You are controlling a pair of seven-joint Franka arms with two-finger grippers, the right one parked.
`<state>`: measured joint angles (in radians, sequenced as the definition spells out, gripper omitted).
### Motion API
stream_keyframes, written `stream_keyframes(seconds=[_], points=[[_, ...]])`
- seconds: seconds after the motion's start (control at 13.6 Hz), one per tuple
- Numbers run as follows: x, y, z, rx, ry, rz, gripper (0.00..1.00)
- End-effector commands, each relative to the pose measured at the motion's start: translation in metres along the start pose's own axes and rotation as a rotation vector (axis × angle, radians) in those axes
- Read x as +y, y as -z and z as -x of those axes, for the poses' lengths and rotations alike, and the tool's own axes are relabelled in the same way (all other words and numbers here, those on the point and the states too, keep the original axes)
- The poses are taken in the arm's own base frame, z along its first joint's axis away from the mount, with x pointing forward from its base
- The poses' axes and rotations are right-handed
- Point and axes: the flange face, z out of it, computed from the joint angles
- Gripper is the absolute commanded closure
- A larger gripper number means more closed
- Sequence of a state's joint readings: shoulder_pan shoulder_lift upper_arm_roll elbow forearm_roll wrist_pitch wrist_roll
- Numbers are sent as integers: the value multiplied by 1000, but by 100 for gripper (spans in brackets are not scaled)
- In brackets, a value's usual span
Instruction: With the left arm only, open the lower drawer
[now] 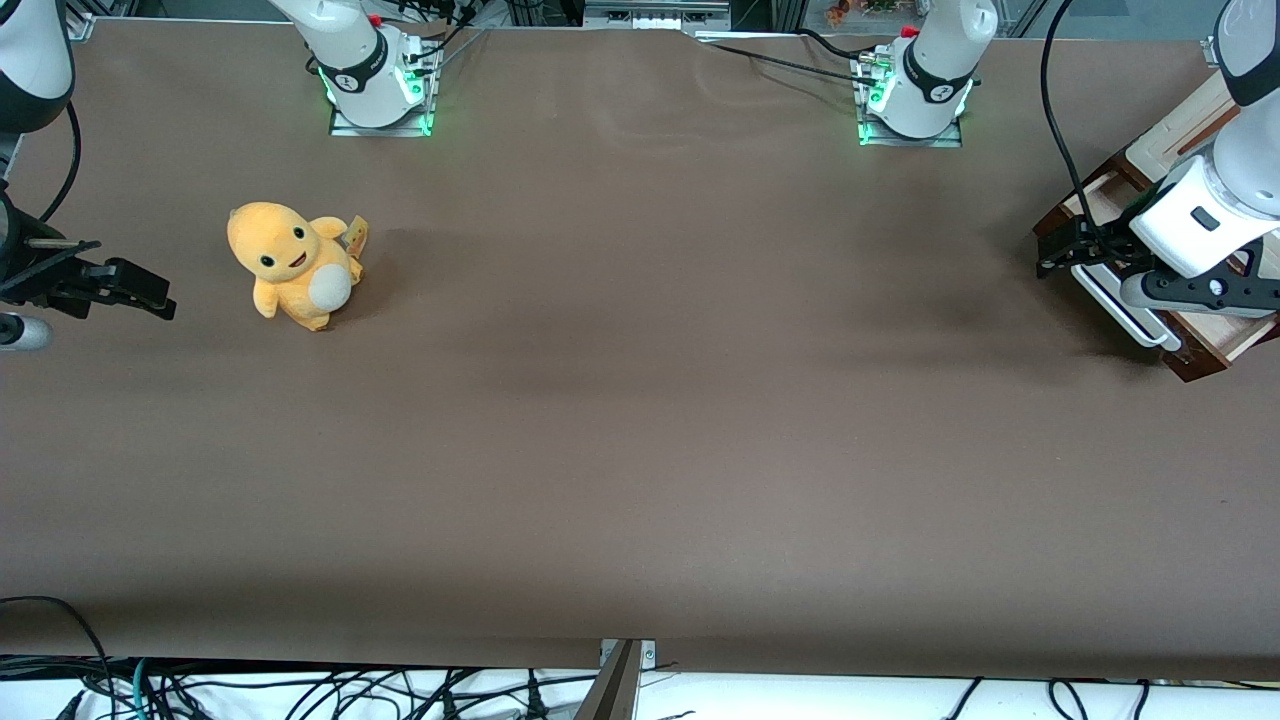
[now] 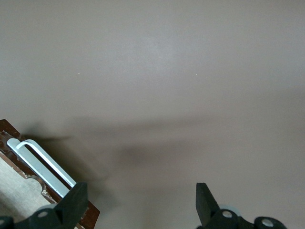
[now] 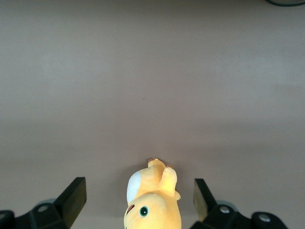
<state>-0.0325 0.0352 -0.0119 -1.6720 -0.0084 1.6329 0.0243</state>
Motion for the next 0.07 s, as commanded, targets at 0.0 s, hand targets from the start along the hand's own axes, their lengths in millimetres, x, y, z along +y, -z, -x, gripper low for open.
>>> stream_keyframes(seconds=[0.0], points=[[-2,6,-4,13,-22,-12,0]])
